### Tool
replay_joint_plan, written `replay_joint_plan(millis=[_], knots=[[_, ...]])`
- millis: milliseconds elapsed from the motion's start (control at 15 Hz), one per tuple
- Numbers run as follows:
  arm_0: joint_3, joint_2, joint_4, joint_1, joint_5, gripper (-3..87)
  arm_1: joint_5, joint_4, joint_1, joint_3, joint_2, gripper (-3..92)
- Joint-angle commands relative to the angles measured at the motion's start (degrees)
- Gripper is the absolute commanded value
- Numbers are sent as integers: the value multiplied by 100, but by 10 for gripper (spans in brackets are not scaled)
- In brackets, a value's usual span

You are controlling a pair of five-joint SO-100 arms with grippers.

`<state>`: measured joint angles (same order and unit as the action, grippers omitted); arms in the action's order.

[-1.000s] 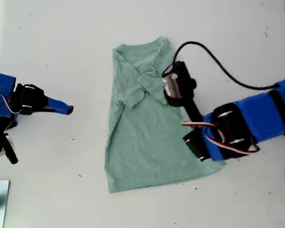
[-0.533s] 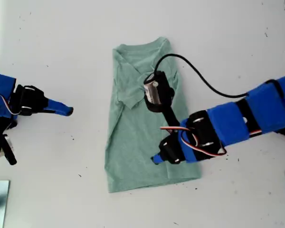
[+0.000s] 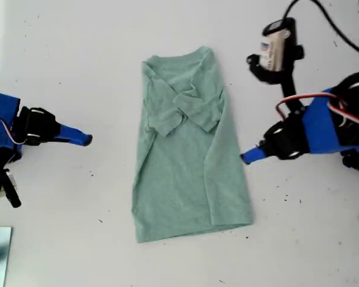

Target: Fold t shirt

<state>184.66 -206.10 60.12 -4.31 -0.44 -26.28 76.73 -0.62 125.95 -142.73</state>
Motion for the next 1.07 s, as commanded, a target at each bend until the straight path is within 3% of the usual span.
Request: replay_joint_plan(millis=[0, 133, 267, 400, 467, 600, 733, 800, 1000], knots=[[53, -26, -26, 0, -26, 2, -220, -571, -580, 2865, -2338, 148], [70, -26, -53, -79, -53, -1, -281, -642, -932, 3779, -3138, 129], [-26, 88, -114, -53, -334, -2, -325, -923, -1283, 4333, -3709, 32], [-1028, 1916, -475, 439, -1116, -3, -290, -1424, -1397, 4825, -3718, 25], [-2074, 3419, -334, 747, -1573, -3, -272, -1556, -1424, 4939, -3718, 25], [-4509, 5818, 624, 1283, -2118, -3, -290, -1582, -1459, 4992, -3718, 25], [-7471, 8104, 2232, 1714, -2391, -3, -352, -1600, -1503, 5010, -3762, 25], [-8569, 8938, 2663, 1811, -2338, -3, -369, -1608, -1521, 5019, -3771, 25], [-10661, 10468, 3006, 1969, -1995, -3, -369, -1608, -1521, 5036, -3806, 25]])
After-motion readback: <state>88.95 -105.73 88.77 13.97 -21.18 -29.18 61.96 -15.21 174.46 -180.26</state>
